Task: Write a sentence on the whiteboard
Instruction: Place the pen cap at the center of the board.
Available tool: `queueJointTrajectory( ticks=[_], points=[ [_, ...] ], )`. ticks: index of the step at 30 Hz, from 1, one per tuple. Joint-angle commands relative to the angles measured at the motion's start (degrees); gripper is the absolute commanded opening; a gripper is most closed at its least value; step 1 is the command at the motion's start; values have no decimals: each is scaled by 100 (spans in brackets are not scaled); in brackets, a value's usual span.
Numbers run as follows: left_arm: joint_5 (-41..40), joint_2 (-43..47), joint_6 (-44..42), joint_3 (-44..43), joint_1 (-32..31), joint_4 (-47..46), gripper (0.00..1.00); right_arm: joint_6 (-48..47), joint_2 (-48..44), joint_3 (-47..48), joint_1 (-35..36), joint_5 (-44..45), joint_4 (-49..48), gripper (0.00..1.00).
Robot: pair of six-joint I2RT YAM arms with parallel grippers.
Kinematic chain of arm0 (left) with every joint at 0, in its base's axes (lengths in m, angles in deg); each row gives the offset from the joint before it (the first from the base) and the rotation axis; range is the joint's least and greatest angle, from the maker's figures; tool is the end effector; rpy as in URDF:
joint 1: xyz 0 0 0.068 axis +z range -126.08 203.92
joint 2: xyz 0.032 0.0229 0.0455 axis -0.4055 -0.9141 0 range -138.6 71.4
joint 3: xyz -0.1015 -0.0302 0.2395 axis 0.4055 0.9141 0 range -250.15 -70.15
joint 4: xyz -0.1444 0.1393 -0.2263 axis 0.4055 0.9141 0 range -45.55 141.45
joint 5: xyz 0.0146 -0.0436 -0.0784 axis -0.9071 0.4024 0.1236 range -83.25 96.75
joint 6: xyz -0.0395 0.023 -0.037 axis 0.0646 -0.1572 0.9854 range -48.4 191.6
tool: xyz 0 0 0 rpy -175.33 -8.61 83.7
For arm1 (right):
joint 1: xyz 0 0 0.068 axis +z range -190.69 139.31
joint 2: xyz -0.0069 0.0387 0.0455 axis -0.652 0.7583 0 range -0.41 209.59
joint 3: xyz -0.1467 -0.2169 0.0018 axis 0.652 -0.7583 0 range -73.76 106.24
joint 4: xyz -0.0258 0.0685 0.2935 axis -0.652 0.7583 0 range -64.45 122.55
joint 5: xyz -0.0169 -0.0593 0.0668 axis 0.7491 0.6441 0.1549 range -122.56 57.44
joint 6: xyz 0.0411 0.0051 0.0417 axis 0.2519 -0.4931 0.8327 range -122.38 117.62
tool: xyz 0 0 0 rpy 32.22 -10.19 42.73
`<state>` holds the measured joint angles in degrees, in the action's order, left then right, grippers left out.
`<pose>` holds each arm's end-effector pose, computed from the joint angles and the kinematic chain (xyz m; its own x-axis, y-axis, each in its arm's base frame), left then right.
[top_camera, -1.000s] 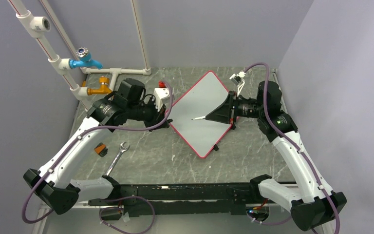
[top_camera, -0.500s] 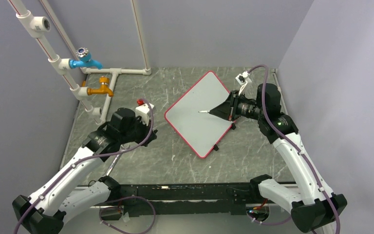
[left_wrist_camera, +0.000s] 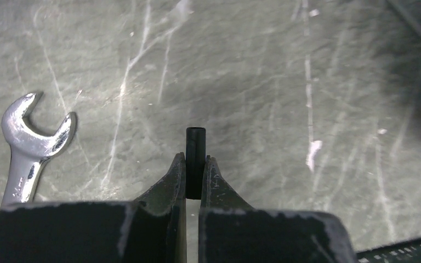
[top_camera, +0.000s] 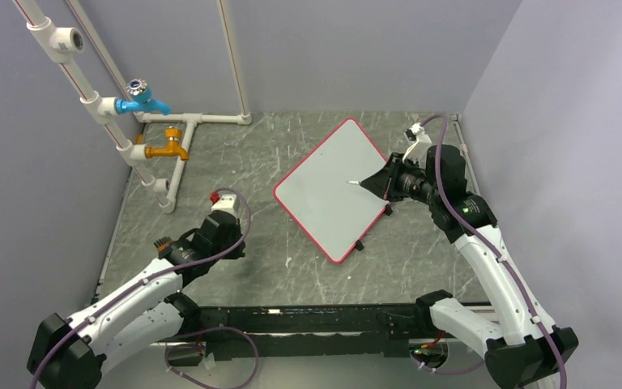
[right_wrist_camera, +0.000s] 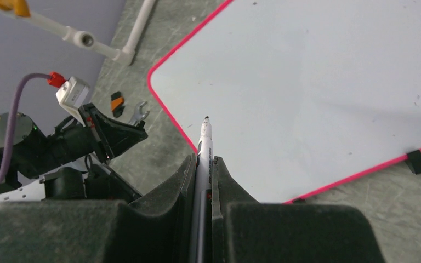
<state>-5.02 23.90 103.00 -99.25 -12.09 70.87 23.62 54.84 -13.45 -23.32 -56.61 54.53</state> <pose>0.1862 -0.1246 0.1842 -0.7256 -0.1030 -0.6803 0.0944 0.9645 -0.2467 0.2441 0.0943 0.3606 -0.6231 0.2246 -0.7492 -0.3950 0.7364 0.5493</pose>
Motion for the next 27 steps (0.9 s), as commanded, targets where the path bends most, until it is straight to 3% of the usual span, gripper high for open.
queueJointTrajectory(
  ticks=[1, 10, 13, 20, 27],
  points=[
    [-709, -234, 632, 363, -125, -608, 2, 28, -108, -11, -14, 379, 110, 0],
    [-624, -581, 1048, 629, -151, -750, 14, 11, -183, -10, -13, 478, 237, 0],
    [-556, -645, 1208, 627, -151, -630, 30, 15, -240, -26, -21, 502, 275, 0],
    [-422, -659, 1350, 676, -149, -557, 57, 21, -301, -73, -22, 590, 336, 0],
    [-519, -180, 1168, 344, -208, 11, 73, 96, -402, -5, -17, 881, 361, 0]
  ],
)
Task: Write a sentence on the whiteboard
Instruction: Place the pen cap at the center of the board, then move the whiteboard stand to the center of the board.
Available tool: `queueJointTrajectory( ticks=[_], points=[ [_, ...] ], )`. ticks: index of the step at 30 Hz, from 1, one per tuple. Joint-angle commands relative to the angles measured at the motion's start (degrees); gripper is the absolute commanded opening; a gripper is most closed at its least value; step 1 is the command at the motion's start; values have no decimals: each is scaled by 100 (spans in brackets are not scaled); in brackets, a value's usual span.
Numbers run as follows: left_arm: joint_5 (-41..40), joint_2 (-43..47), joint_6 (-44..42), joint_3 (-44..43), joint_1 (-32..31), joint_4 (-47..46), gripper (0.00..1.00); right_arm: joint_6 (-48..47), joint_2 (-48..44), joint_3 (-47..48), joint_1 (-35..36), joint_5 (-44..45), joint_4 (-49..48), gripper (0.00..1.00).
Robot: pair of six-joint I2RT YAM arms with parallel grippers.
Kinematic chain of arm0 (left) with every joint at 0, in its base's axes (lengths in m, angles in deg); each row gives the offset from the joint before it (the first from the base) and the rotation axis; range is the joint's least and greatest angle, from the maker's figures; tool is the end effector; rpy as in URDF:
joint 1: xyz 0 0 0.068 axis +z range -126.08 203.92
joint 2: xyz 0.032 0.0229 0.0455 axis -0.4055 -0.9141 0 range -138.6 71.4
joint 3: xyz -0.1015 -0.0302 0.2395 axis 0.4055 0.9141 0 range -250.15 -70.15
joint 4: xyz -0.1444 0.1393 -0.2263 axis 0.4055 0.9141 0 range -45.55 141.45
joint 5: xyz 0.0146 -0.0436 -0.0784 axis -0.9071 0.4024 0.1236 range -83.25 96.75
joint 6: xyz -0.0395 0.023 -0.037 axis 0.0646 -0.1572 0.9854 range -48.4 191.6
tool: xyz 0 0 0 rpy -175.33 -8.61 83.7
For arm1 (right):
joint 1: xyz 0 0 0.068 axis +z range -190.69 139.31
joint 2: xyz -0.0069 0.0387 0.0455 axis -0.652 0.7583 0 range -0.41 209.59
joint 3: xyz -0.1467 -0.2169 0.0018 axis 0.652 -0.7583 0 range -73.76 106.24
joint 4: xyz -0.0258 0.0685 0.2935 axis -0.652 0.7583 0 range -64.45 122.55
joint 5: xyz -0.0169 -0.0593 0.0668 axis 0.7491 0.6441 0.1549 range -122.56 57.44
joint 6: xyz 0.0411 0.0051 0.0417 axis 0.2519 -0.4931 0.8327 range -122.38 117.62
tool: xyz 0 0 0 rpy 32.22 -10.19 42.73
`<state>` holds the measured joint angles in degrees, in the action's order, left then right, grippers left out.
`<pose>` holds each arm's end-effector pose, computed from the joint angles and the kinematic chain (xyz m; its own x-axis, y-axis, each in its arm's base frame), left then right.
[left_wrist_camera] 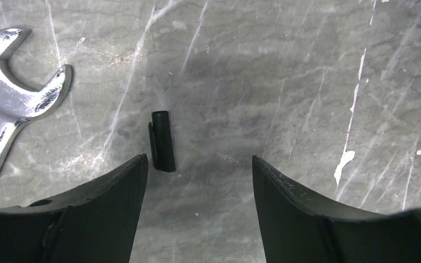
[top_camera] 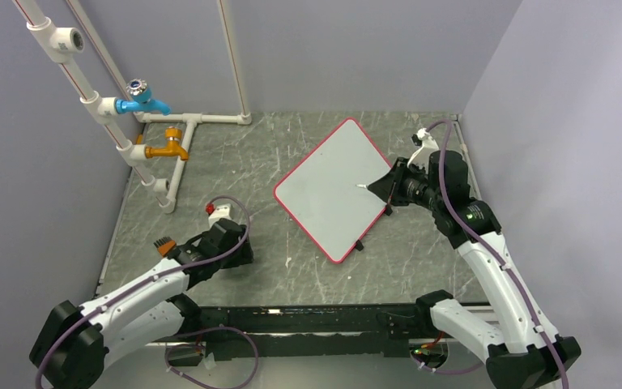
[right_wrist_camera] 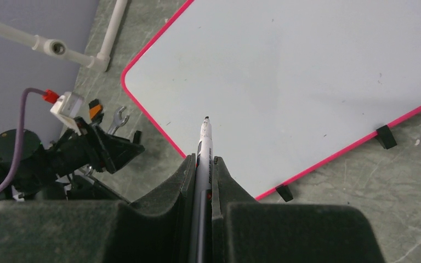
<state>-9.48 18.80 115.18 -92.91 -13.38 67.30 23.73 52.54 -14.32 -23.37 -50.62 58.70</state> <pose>0.1791 -0.1215 0.1315 -0.7666 -0.2480 -0.5923 -0.1122 0.9600 -0.2567 0.2346 0.0868 0.3561 -0.6255 0.2433 -0.7413 -0.3032 0.7997 0.5183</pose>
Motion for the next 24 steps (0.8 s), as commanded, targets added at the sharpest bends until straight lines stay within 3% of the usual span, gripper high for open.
queueJointTrajectory(
  ticks=[1, 9, 18, 24],
  points=[
    [-134, 427, -77, -426, -128, 543, 74, 121, -183, 111, -18, 342, -58, 0],
    [-684, 859, -354, -1508, -656, 1563, 76, 277, -309, 494, -19, 1138, -16, 0],
    [-1268, 234, -435, -2435, -1698, 1923, 70, 311, -502, 876, -22, 2177, -9, 0],
    [-1743, -872, -705, -3397, -2640, 1841, 66, 366, -626, 1072, -19, 2607, -54, 0]
  ],
)
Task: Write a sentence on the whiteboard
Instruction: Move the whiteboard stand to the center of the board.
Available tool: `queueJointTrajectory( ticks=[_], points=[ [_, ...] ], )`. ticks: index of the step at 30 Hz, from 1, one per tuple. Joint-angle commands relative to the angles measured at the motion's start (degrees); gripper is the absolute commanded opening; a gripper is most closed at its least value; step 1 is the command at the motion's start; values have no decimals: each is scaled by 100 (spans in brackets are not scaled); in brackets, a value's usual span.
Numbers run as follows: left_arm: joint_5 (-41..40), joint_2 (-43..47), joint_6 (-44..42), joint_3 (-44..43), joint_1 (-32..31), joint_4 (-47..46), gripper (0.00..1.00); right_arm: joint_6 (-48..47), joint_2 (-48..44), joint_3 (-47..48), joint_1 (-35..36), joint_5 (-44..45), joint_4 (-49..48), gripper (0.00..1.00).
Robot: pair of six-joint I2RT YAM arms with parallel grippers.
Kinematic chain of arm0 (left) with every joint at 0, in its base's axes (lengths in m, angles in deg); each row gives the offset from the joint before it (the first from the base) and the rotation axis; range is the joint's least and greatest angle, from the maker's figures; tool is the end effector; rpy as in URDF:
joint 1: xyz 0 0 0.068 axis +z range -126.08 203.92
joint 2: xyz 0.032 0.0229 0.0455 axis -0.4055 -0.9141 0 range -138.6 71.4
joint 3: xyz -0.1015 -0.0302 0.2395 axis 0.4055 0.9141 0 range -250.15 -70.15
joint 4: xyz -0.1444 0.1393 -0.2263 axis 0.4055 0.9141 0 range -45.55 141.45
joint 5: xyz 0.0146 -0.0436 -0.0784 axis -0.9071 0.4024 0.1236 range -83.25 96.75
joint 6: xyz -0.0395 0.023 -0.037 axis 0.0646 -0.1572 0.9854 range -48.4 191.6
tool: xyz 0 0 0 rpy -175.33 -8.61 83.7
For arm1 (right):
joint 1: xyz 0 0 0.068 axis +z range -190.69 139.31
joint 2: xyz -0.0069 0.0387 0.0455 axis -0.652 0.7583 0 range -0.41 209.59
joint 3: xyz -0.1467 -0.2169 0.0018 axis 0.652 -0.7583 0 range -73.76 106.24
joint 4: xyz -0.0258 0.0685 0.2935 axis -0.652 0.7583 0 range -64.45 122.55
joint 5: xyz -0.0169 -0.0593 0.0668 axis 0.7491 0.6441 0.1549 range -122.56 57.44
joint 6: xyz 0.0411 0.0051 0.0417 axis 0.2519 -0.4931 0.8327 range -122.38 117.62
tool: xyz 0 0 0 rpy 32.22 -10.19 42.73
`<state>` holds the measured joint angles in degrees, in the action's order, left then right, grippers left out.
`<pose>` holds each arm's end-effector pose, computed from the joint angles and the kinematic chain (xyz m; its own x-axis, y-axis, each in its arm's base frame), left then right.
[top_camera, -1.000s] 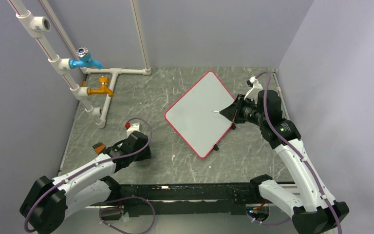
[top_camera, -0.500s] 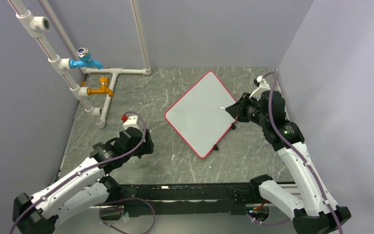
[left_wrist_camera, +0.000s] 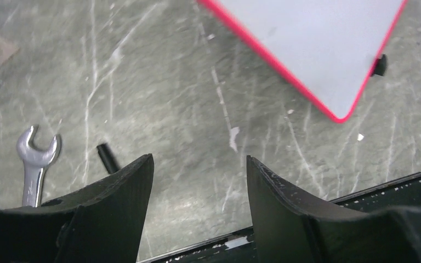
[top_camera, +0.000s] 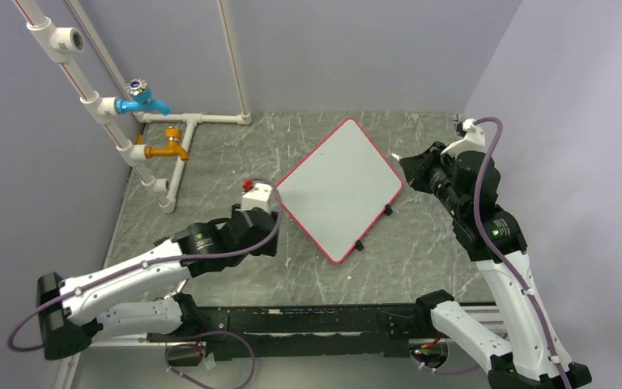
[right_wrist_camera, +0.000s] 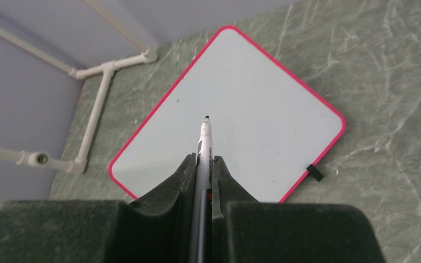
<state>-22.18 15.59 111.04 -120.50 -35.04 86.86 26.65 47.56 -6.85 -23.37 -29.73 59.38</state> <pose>0.1442 -0.1996 0.2723 -0.6655 0.0276 -0.7459 0.2070 0.9669 -0.1490 0.2075 0.0623 0.4216 -0.3365 0.4028 -0.8512 -0.1012 0.8832 0.4580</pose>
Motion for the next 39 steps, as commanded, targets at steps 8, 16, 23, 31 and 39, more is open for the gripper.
queueJointTrajectory(
  ticks=[8, 16, 23, 31, 39],
  points=[
    [307, -2429, -813, -1594, -982, -1310, 53, 137, -238, 836, -13, 1391, -61, 0],
    [1450, -4173, -1288, -2832, -1209, -2048, 38, 49, -482, 946, -21, 1748, -158, 0],
    [2019, -5174, -1521, -3574, -1249, -2178, 28, 94, -541, 781, -18, 1774, -222, 0],
    [2138, -5966, -1523, -4094, -1258, -2242, 24, 149, -526, 674, -12, 1641, -282, 0],
    [2093, -6664, -1535, -4687, -1235, -2227, 23, 132, -547, 687, -14, 1607, -259, 0]
  ],
)
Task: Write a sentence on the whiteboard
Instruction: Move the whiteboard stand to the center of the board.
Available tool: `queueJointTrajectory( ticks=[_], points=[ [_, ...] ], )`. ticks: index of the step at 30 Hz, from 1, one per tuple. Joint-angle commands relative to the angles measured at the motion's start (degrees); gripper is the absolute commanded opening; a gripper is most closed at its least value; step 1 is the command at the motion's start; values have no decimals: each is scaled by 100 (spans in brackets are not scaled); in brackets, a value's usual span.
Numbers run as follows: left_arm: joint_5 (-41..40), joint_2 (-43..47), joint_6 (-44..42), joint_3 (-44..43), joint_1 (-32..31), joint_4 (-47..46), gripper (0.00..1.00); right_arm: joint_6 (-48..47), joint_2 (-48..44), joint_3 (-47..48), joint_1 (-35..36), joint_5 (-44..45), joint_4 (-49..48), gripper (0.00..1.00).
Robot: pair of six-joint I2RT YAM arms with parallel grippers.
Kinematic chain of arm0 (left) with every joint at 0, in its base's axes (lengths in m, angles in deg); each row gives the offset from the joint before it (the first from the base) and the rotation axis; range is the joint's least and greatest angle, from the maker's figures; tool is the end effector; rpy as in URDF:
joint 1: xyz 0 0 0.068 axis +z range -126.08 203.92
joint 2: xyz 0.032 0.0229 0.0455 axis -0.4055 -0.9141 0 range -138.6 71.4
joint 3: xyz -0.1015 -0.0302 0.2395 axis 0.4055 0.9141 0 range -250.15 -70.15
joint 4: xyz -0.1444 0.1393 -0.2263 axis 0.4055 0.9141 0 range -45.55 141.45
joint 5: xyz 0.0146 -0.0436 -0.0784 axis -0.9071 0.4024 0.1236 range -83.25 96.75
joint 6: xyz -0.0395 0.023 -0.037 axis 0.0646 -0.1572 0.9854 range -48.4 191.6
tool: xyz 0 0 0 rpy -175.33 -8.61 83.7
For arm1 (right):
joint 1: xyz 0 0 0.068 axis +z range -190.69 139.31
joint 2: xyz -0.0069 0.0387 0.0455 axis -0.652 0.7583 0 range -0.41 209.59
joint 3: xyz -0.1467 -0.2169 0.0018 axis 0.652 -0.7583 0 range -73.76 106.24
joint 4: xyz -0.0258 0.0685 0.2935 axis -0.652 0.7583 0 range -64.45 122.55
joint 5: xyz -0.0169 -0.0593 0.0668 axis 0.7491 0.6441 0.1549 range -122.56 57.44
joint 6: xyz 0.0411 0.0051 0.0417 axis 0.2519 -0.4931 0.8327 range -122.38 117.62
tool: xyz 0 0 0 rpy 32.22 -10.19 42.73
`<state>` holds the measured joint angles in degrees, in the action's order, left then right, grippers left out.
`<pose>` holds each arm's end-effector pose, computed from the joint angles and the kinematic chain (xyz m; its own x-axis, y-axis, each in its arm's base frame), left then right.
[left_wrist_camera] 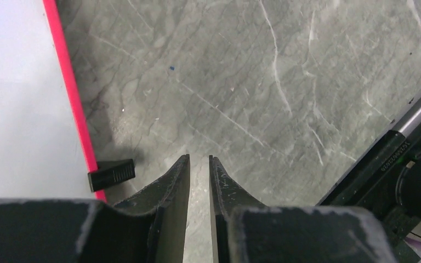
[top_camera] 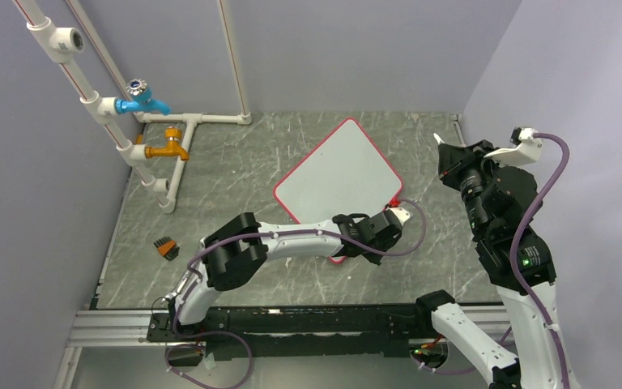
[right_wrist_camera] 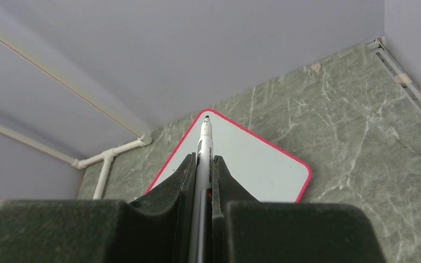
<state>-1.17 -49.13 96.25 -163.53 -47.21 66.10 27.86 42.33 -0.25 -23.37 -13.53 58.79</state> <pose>0.1701 -0.4796 0.1655 -0.5998 0.4778 -0.6418 0.7237 0.6661 -0.1804 0.1623 0.0359 0.4792 -0.0205 0.4924 -0.8701 0.0462 0.8699 0.4911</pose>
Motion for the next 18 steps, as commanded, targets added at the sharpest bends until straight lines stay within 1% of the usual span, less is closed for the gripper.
queueJointTrajectory(
  ticks=[1, 6, 9, 13, 18],
  points=[
    [-34, -260, -30, -435, -3, -161, 23, 9, -27, 23, -10, -21, -196, 0],
    [-242, -540, 107, -596, 122, -210, 23, 17, -38, -25, -22, -84, -214, 0],
    [-228, -663, 118, -657, 252, -235, 22, 17, -30, -48, -12, -133, -222, 0],
    [-158, -817, 31, -680, 352, -277, 22, 1, -20, -85, -7, -180, -237, 0],
    [-291, -881, -25, -649, 425, -234, 22, -1, -7, -124, 0, -240, -251, 0]
  ],
)
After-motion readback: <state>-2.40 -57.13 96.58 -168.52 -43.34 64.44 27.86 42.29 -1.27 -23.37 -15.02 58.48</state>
